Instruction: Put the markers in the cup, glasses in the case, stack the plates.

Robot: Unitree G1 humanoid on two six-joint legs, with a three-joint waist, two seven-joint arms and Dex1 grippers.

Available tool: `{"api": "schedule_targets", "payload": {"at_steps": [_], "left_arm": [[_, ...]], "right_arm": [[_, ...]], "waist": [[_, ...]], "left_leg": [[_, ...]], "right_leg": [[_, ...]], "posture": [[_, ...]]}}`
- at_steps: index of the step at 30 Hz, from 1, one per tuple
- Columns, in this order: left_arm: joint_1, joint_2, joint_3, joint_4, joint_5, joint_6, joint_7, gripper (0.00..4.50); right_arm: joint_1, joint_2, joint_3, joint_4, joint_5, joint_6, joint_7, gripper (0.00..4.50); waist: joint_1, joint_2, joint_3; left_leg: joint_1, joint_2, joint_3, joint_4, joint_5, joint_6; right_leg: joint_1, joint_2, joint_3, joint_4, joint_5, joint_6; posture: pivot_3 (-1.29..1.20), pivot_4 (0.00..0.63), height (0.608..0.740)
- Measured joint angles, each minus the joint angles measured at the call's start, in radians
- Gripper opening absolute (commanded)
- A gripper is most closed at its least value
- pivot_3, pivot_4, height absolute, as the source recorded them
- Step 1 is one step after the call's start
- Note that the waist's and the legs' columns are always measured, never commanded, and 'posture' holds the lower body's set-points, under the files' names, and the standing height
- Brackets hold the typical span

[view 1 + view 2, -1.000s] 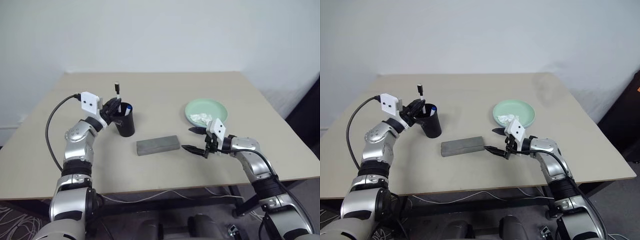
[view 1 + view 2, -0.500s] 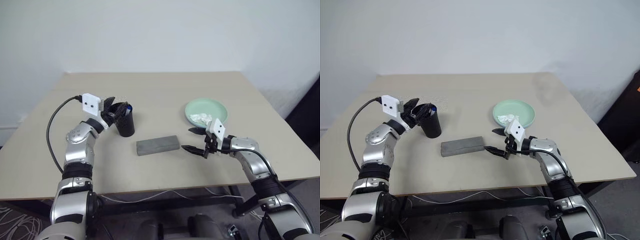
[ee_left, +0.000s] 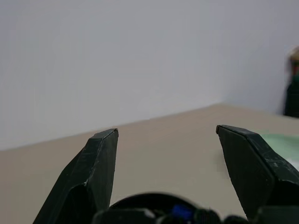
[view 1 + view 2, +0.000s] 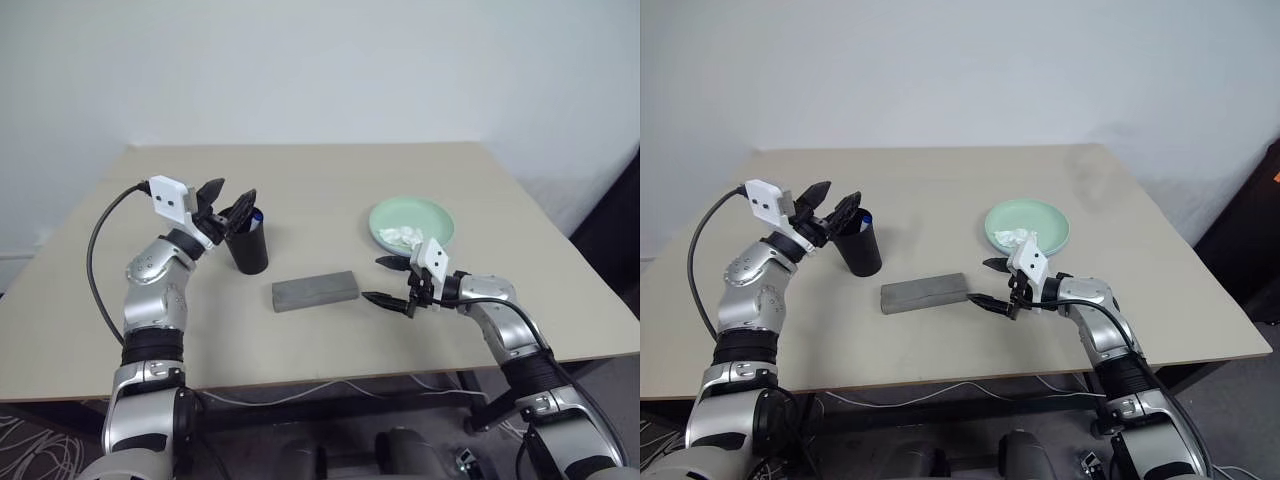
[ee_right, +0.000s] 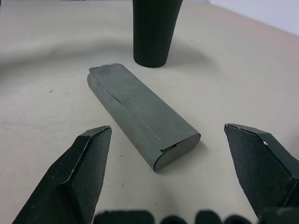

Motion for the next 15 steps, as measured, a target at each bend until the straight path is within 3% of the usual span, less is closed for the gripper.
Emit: {"api": "schedule_targets", "payload": {"at_steps": [7, 15], "left_arm": [[0.247, 0.15, -0.041, -0.4, -0.129, 0.269, -0.15, 3.53], [0.422, 0.16, -0.045, -0.361, -0.037, 0.193, -0.155, 3.53]], "right_arm": [[-0.013, -0.008, -0.008, 0.022, 0.001, -0.006, 0.002, 4.2], [0.005, -0.077, -0.104, 0.059, 0.064, 0.036, 0.032, 4.2]], "waist": [[-0.005, 0.002, 0.001], [0.001, 0.002, 0.001]], "left_leg": [[0.002, 0.001, 0.001, -0.003, -0.001, -0.001], [0.001, 0.001, 0.001, -0.003, 0.0, -0.002]], "right_leg": [[-0.001, 0.001, 0.0, 0.0, -0.002, -0.002], [-0.001, -0.001, 0.0, -0.001, -0.002, -0.003]], "posture": [[0.0, 0.0, 0.72], [0.0, 0.0, 0.72]]}}
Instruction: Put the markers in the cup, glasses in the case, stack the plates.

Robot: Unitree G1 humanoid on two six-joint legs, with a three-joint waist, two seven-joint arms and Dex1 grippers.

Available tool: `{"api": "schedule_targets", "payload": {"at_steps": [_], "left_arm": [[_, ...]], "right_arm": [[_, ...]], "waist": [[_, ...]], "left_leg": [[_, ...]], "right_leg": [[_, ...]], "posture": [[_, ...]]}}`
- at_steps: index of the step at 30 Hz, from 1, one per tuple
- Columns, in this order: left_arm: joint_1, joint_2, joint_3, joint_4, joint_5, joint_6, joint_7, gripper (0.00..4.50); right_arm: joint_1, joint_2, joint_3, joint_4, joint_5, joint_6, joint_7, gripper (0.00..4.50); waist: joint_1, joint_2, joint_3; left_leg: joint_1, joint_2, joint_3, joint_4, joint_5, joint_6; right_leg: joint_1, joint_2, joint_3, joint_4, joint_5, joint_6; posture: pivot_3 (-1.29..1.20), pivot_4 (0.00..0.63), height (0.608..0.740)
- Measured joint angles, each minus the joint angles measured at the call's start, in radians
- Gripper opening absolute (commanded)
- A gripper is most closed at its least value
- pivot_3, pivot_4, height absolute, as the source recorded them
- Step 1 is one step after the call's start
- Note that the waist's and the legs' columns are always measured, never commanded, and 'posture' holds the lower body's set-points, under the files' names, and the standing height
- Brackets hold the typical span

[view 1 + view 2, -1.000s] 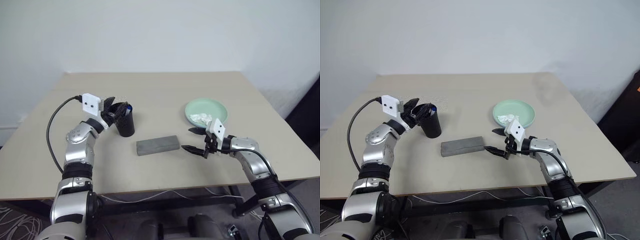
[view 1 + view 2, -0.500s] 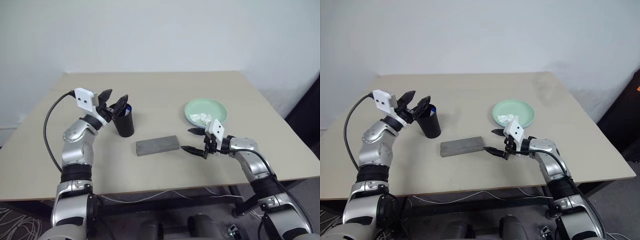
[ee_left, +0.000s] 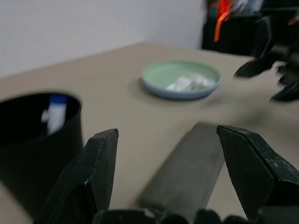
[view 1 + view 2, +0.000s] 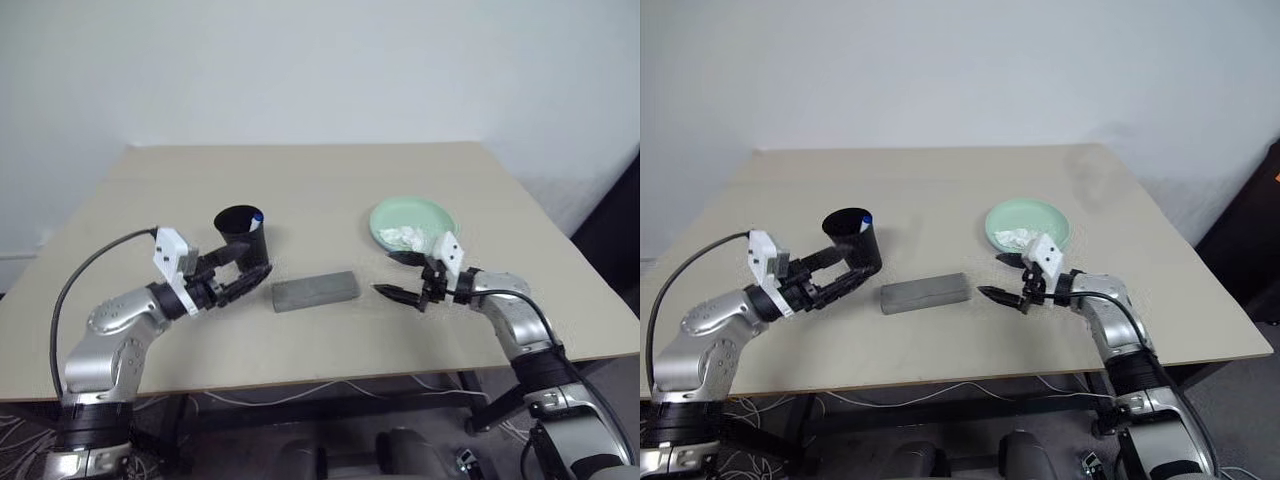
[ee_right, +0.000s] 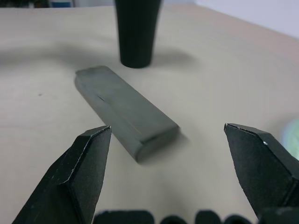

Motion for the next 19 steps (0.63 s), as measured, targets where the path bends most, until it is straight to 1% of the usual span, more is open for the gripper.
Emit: {"api": "schedule_targets", "payload": {"at_steps": [3, 7, 12, 15, 19], "left_arm": [[0.022, -0.036, -0.002, 0.073, 0.05, -0.072, 0.019, 3.53], [0.029, -0.076, -0.023, 0.129, 0.11, -0.164, 0.04, 3.53], [0.003, -0.112, -0.038, 0.201, 0.145, -0.217, 0.065, 3.53], [-0.028, -0.127, -0.043, 0.208, 0.148, -0.238, 0.077, 3.53], [-0.023, -0.147, -0.045, 0.206, 0.15, -0.244, 0.098, 3.53]], "right_arm": [[0.008, -0.043, -0.045, 0.075, 0.016, 0.006, 0.021, 4.2], [0.007, -0.082, -0.073, 0.204, 0.015, -0.006, 0.045, 4.2], [-0.021, -0.114, -0.105, 0.324, 0.012, -0.055, 0.056, 4.2], [-0.043, -0.115, -0.119, 0.352, 0.011, -0.099, 0.053, 4.2], [0.0, -0.115, -0.131, 0.349, 0.012, -0.123, 0.055, 4.2]], "waist": [[0.0, 0.0, 0.0], [0.0, 0.0, 0.0], [-0.001, 0.001, 0.0], [-0.001, 0.001, 0.0], [0.0, 0.001, 0.0]], "left_leg": [[-0.001, 0.0, 0.0, 0.0, 0.0, 0.0], [-0.001, 0.001, 0.001, -0.001, 0.0, 0.0], [-0.001, 0.001, 0.002, -0.001, 0.0, 0.0], [0.0, 0.001, 0.002, -0.001, 0.0, 0.0], [0.0, 0.001, 0.001, -0.001, 0.0, 0.001]], "right_leg": [[-0.001, 0.0, 0.0, 0.0, 0.0, 0.0], [-0.002, 0.0, 0.0, 0.0, 0.0, 0.0], [-0.002, 0.001, 0.0, 0.0, 0.0, 0.0], [-0.001, 0.001, 0.0, 0.0, 0.0, 0.0], [-0.001, 0.001, 0.0, 0.0, 0.0, 0.0]], "posture": [[0.0, 0.0, 0.72], [0.0, 0.0, 0.72], [0.0, 0.0, 0.72], [0.0, 0.0, 0.72], [0.0, 0.0, 0.72]]}}
